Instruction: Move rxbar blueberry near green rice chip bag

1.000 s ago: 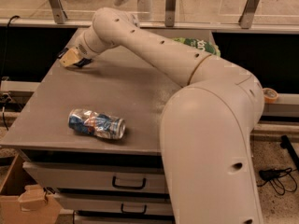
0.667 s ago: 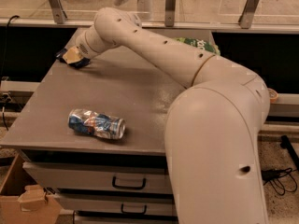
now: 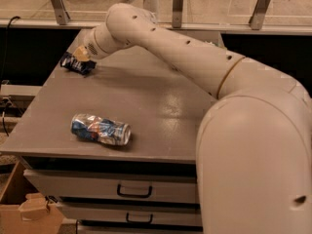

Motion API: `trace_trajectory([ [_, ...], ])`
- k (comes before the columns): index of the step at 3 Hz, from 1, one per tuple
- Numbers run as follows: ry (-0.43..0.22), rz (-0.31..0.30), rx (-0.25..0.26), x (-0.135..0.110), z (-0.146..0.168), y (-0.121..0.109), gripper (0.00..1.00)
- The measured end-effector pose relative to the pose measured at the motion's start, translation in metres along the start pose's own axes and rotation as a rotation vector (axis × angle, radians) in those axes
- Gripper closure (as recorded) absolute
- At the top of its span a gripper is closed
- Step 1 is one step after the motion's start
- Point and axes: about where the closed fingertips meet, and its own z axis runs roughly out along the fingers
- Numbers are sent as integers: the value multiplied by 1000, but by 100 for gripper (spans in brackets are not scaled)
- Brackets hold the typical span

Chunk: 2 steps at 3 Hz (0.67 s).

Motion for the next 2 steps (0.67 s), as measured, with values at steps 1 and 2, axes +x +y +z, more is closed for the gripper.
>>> trace_trajectory([
  [1, -11, -112, 65, -26, -63, -4, 100],
  [2, -11, -112, 65, -26, -63, -4, 100],
])
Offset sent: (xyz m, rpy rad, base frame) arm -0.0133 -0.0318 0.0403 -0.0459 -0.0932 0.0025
